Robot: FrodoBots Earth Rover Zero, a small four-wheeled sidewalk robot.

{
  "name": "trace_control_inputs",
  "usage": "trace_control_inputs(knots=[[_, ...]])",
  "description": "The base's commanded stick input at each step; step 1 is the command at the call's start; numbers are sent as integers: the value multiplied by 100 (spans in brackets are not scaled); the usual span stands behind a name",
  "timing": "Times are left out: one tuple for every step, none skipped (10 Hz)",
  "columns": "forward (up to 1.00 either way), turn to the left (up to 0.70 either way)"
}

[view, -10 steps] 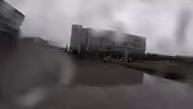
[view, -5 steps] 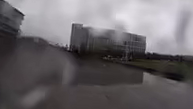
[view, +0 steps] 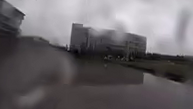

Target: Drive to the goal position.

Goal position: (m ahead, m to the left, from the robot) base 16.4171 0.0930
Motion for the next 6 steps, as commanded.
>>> trace_control_inputs(knots=[[70, 0], [70, 0], [70, 0], [70, 0], [70, 0], [70, 0]])
